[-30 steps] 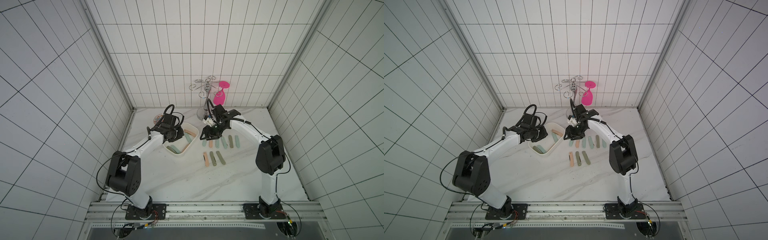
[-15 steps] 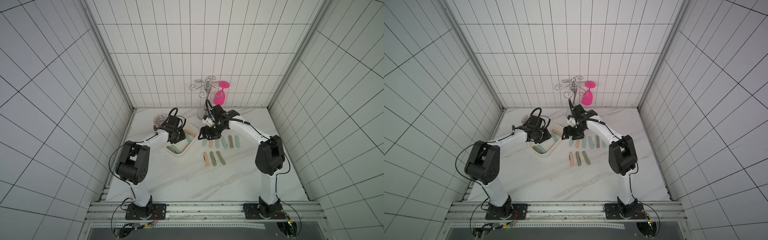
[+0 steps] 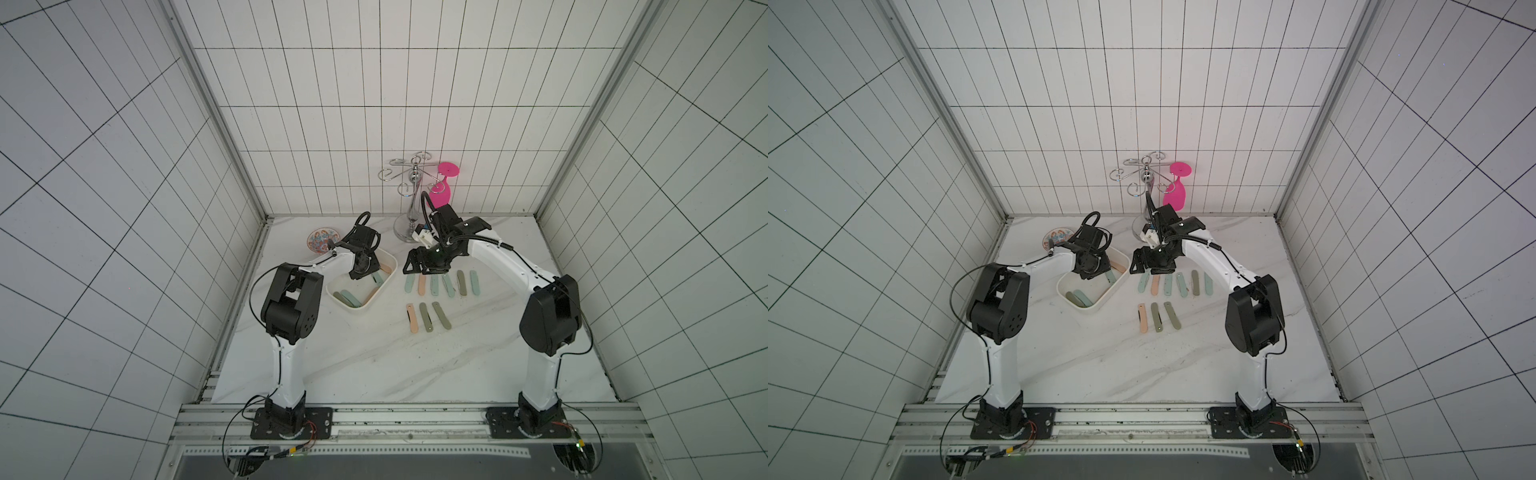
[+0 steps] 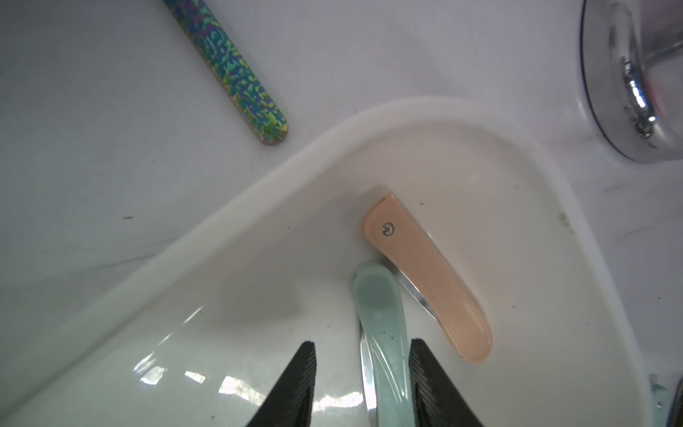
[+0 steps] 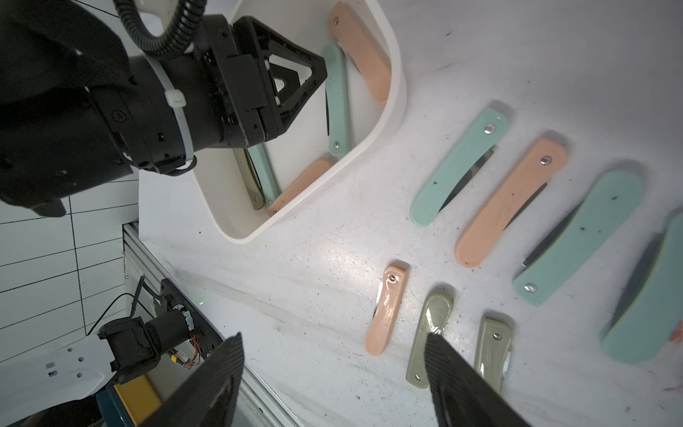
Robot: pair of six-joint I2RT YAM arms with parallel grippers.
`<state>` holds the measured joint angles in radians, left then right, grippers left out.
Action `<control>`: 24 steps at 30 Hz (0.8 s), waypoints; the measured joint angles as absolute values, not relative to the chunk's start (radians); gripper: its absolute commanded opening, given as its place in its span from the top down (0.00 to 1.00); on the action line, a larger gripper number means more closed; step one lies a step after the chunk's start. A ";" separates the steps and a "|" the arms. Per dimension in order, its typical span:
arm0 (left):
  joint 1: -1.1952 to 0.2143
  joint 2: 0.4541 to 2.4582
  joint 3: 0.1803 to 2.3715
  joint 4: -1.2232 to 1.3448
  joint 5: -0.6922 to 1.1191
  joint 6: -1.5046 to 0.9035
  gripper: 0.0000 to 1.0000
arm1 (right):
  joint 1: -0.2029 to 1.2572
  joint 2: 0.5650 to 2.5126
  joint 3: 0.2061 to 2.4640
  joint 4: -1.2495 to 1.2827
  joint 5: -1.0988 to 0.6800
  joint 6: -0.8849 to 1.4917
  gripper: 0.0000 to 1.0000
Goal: Take the fruit knife out of the storage box
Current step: Pick up the fruit knife from the storage box.
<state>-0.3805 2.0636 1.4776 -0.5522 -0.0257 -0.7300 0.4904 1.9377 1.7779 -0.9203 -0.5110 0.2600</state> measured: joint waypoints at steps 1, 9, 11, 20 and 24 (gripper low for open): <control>-0.383 2.075 1.486 -0.559 -0.030 -0.731 0.55 | 0.489 1.938 1.774 -0.921 -0.511 0.260 0.22; -0.406 2.130 1.555 -0.585 -0.045 -0.730 0.55 | 0.474 1.925 1.752 -0.924 -0.512 0.246 0.22; -0.413 2.130 1.555 -0.588 -0.045 -0.730 0.55 | 0.472 1.919 1.748 -0.924 -0.512 0.245 0.22; -0.418 2.144 1.576 -0.630 -0.068 -0.730 0.56 | 0.469 1.916 1.741 -0.924 -0.513 0.244 0.22; -0.417 2.150 1.587 -0.667 -0.098 -0.729 0.58 | 0.469 1.916 1.739 -0.924 -0.513 0.245 0.22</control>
